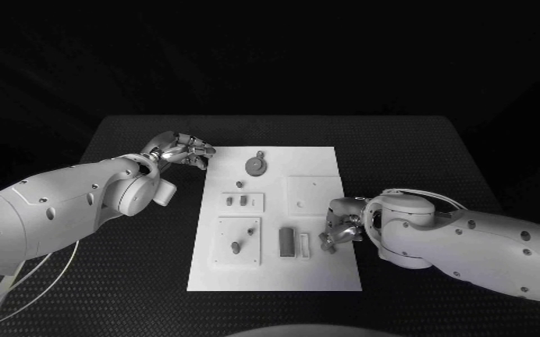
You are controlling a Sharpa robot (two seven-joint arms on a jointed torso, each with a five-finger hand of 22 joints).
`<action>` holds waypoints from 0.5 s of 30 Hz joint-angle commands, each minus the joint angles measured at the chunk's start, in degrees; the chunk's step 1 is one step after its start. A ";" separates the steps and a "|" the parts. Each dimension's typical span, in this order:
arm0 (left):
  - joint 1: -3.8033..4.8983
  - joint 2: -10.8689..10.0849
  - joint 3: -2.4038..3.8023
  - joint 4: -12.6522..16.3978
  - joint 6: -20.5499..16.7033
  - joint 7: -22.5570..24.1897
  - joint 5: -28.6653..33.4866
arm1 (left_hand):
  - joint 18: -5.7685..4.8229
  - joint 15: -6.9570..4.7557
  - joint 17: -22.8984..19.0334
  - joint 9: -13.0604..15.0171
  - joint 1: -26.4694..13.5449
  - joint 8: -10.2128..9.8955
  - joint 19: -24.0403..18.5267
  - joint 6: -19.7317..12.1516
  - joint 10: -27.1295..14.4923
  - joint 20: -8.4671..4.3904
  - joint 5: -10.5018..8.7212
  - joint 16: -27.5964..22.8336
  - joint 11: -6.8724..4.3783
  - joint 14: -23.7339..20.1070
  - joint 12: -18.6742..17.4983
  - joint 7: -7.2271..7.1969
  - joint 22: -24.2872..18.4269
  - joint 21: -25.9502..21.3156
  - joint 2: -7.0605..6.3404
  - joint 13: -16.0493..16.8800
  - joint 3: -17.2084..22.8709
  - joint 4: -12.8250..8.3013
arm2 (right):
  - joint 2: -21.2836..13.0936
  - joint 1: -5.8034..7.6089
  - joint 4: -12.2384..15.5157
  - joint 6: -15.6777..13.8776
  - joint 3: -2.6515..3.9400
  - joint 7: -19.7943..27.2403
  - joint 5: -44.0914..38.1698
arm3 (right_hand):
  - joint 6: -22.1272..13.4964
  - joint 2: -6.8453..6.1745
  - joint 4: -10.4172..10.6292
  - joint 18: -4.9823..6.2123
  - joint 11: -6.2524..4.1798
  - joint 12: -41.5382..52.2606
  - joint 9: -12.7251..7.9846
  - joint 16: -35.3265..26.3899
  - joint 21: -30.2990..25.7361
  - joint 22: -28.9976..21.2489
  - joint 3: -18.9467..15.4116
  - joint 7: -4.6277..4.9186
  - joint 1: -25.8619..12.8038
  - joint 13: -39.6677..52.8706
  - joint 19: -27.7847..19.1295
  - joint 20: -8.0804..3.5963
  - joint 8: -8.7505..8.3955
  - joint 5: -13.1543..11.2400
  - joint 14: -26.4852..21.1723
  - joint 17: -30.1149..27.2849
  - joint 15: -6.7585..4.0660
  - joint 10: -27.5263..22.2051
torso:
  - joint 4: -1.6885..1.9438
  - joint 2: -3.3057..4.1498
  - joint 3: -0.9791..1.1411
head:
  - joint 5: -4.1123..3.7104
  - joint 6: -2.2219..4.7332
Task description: Assemble the parts on the task board
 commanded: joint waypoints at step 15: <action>0.04 -0.22 0.03 0.42 0.49 -0.11 -0.57 | -0.04 0.32 0.13 -0.06 -0.29 0.15 -0.27 -0.55 -0.28 0.09 -0.07 -0.38 0.12 0.11 -0.09 0.02 -0.04 0.25 0.10 -0.04 0.17 -0.11 | -0.34 0.16 1.32 -9.35 -0.20 -2.02 25.73 | -1.00 3.10 0.06 0.77 -0.07 0.35 -4.55 0.13 0.15 1.00 -0.50 1.49 3.31 -0.13 0.09 -0.15 0.56 0.39 0.19 -0.72 -0.10 0.44 | -0.07 0.00 -0.06 | 0.07 -0.28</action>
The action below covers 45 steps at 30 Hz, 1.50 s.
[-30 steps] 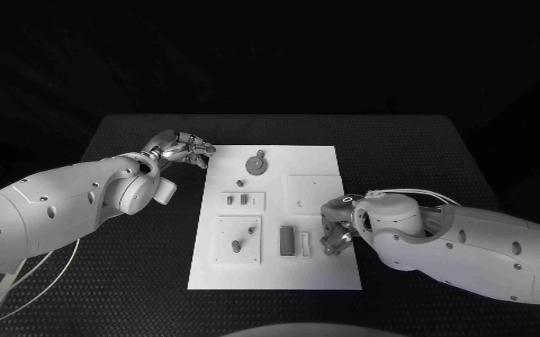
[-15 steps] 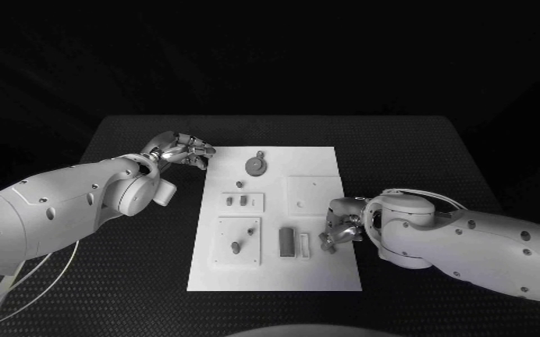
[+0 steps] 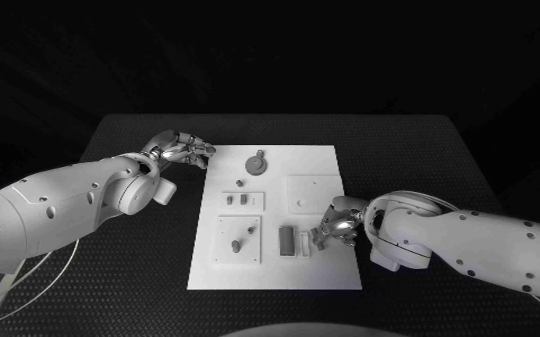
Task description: Assemble the parts on the task board
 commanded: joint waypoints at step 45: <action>0.05 -0.15 0.03 0.44 0.51 -0.13 -0.34 | -0.06 0.34 0.15 -0.09 -0.29 0.15 -0.29 -0.60 -0.33 0.11 -0.07 -0.44 0.14 0.09 -0.11 0.03 -0.03 0.24 -0.05 -0.04 0.19 -0.13 | 2.83 -0.75 -2.51 0.72 -0.58 -1.26 7.39 | -0.46 1.69 0.13 0.82 0.01 0.15 0.47 -0.16 -0.06 0.89 -0.73 0.59 1.16 -0.22 -0.12 -0.05 0.04 0.17 -0.09 -0.79 -0.14 0.36 | -0.03 0.00 0.07 | -0.32 -0.23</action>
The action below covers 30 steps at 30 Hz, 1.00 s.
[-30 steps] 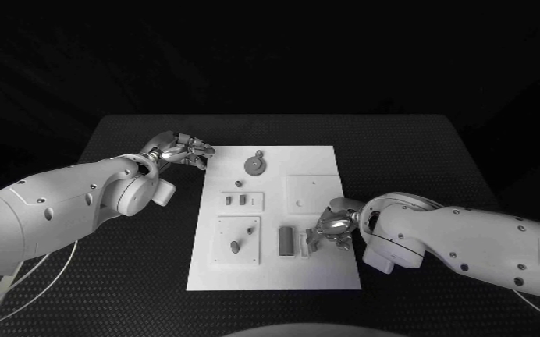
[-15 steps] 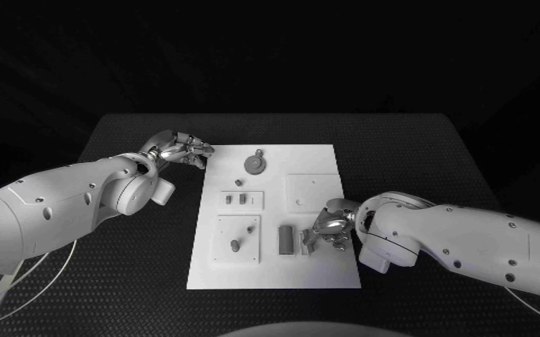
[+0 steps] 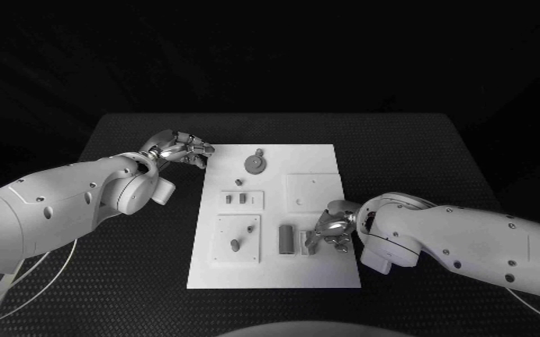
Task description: Assemble the parts on the task board
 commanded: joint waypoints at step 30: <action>0.03 0.10 0.03 0.06 0.79 0.01 -0.18 | -0.07 0.36 0.12 -0.12 -0.38 0.13 -0.31 -0.44 -0.39 0.13 -0.07 -0.26 0.17 0.06 -0.13 -0.15 -0.03 0.22 -0.09 -0.05 0.18 -0.08 | 0.60 -0.33 0.47 -0.80 -0.11 2.25 2.22 | -0.12 1.45 0.49 0.83 0.05 0.02 -0.41 -0.33 -0.37 0.64 -0.38 0.57 -2.01 -0.25 0.39 -0.19 0.12 0.17 0.21 -0.29 -0.33 0.45 | 0.04 0.02 0.01 | 0.27 -0.15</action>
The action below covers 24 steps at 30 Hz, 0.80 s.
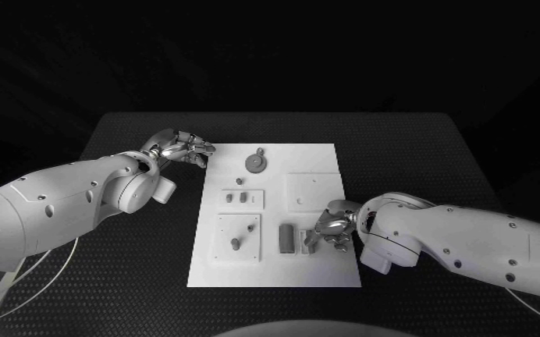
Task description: Assemble the parts on the task board
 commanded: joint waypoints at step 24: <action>0.03 0.02 0.03 0.17 0.94 -0.13 -0.74 | -0.07 0.39 0.13 -0.10 -0.37 0.11 -0.37 -0.53 -0.52 0.14 -0.07 -0.33 0.21 0.02 -0.18 -0.12 -0.03 0.20 -0.14 -0.07 0.20 -0.11 | 0.62 -0.24 0.14 1.37 -0.07 0.84 1.50 | -0.13 0.00 0.04 0.83 0.04 0.00 -0.18 -0.41 -0.43 0.63 0.53 0.61 -0.67 -0.07 0.20 -0.21 -0.22 0.17 -0.03 -0.36 -0.27 0.43 | -0.05 0.01 -0.03 | 0.16 -0.08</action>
